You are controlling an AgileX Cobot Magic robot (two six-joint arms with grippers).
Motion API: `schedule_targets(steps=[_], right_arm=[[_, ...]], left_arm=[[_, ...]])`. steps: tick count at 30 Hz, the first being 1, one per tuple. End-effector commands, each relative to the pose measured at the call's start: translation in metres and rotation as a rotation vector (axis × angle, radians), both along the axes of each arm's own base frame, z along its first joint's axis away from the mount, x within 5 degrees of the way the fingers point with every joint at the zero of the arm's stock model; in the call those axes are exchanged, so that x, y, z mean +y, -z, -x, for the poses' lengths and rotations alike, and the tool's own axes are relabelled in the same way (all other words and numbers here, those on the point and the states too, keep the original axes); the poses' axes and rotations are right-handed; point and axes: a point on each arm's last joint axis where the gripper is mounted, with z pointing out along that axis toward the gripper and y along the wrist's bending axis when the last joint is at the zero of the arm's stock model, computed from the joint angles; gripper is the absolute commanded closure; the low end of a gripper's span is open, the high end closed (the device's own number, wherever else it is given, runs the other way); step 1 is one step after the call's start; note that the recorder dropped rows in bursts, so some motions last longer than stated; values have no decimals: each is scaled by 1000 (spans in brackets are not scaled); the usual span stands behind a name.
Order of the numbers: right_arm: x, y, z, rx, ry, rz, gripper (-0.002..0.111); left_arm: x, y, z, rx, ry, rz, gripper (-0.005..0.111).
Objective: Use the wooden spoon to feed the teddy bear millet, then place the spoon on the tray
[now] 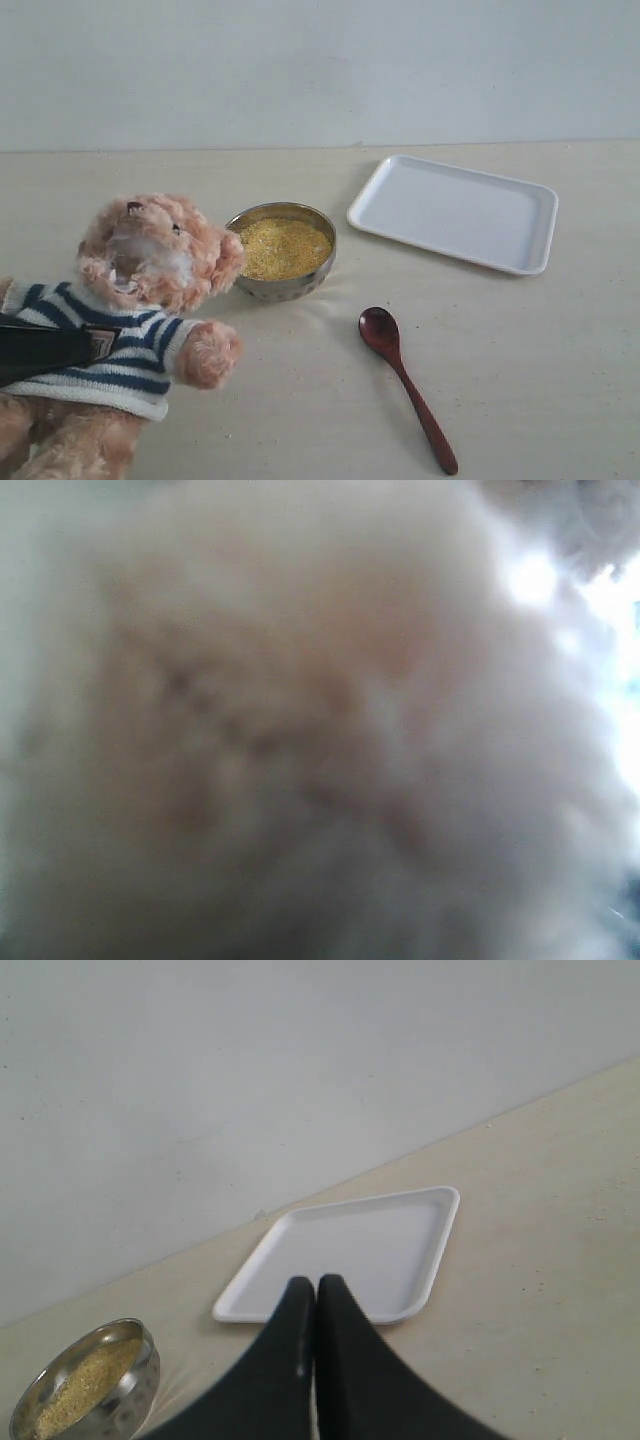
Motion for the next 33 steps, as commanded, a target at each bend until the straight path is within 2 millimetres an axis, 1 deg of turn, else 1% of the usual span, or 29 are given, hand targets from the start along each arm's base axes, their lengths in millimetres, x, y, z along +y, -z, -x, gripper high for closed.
schedule_targets(steps=[1,4,16,25,33], right_arm=[[0,1,0,1,1,14,108],[0,1,0,1,1,14,108],[0,1,0,1,1,16,108],[0,1,0,1,1,16,108],[0,1,0,1,1,16,108]], left_arm=[[5,15,6,90,-101,-111,101],[7,21,10,109,-118,-155,101],[7,21,10,93,-106,-160,101],[9,23,9,61,-92,-209,101],[9,23,9,57,-89,-212,101]])
